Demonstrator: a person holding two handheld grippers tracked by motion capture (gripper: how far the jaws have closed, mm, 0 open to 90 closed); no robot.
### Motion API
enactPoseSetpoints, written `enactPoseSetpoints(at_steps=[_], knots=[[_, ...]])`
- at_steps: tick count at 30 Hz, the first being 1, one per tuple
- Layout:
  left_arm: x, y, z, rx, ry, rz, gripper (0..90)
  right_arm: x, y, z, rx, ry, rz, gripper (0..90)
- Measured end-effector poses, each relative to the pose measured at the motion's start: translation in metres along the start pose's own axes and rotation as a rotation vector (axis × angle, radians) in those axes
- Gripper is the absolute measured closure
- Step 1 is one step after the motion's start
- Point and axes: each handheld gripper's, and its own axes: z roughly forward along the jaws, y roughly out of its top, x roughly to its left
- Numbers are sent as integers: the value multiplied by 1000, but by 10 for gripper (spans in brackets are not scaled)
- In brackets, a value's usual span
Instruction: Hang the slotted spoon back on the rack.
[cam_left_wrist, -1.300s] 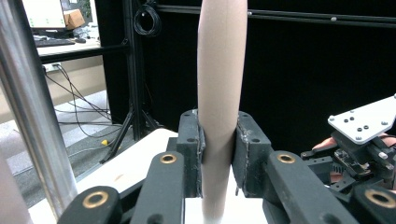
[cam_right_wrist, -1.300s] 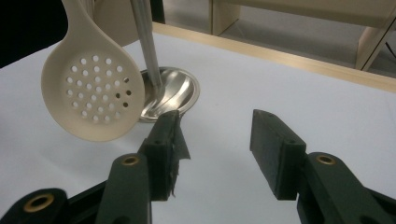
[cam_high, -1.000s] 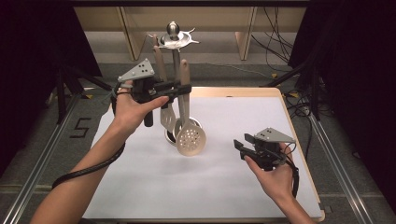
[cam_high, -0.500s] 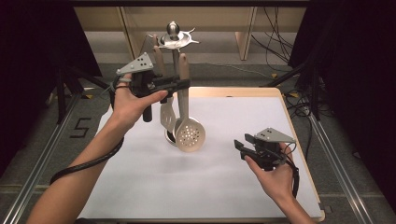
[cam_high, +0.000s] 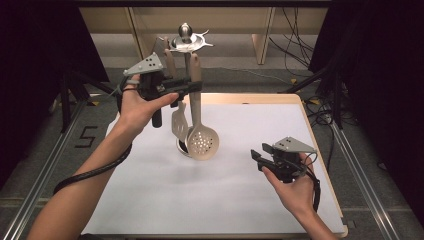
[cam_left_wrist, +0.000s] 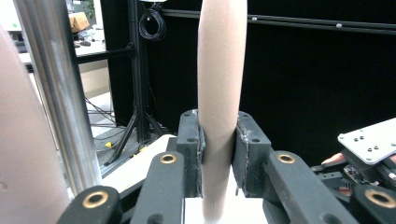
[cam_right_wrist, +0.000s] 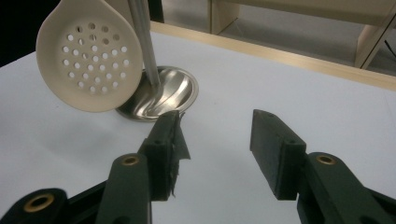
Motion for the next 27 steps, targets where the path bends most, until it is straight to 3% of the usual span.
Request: enactPoseSetpoints(at_steps=[13, 15, 17, 18, 26, 27], knots=[[3, 2, 0, 6, 3, -4, 742, 1, 0, 0, 1, 4, 22, 536], [4, 2, 0, 6, 4, -5, 741, 0, -1, 1, -3, 2, 5, 536], [5, 2, -1, 5, 5, -7, 742, 1, -1, 2, -10, 7, 23, 536], [5, 2, -1, 5, 4, -7, 742, -1, -1, 1, -1, 3, 2, 536], [6, 3, -1, 8, 3, -12, 741, 0, 0, 0, 12, -3, 7, 535], [7, 3, -1, 9, 2, -12, 741, 0, -1, 2, -6, 2, 4, 535]])
